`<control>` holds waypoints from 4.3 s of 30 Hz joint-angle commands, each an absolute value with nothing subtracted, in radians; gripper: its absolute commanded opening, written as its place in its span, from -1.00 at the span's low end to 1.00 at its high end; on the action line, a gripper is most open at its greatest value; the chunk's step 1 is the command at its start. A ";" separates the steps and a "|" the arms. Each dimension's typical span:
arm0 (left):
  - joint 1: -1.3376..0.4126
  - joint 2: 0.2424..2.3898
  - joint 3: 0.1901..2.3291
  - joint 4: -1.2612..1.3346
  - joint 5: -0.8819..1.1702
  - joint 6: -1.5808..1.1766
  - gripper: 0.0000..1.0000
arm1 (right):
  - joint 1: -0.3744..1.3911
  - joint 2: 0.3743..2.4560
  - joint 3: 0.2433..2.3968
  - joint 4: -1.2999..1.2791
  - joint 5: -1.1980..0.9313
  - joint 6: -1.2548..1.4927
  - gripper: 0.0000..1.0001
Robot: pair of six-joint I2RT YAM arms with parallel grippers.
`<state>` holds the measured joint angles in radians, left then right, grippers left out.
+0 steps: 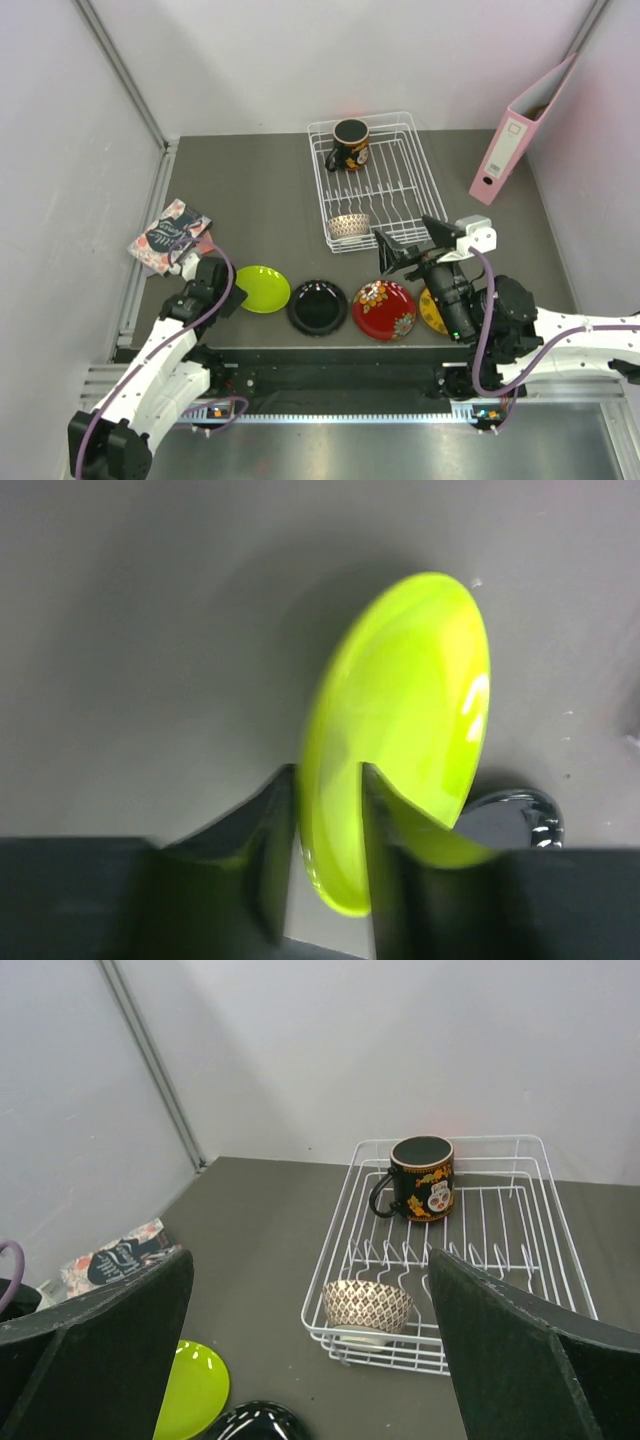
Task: Unload the mixed dishes from the dish rack
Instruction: Place the plate at the center of the board, then pick up the bowl from the dish rack.
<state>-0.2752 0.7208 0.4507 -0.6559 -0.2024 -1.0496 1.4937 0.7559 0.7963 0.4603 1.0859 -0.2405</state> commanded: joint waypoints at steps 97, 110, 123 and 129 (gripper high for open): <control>-0.518 1.753 1.477 -0.300 0.584 -0.066 0.60 | 0.609 0.974 0.960 0.118 0.111 0.357 0.87; -0.514 1.870 1.589 -0.480 0.695 0.228 0.44 | 0.609 0.894 0.885 0.086 0.081 0.371 0.89; -0.508 1.990 1.582 -0.495 0.758 0.264 0.02 | 0.609 0.911 0.868 0.084 0.084 0.348 0.90; -0.508 1.977 1.589 -0.511 0.765 0.281 -0.31 | 0.609 0.920 0.853 0.103 0.077 0.364 0.90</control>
<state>-0.5106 1.9751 1.5623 -0.4698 0.7380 0.2516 0.6121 0.9127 0.8574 0.0605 0.0986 0.3603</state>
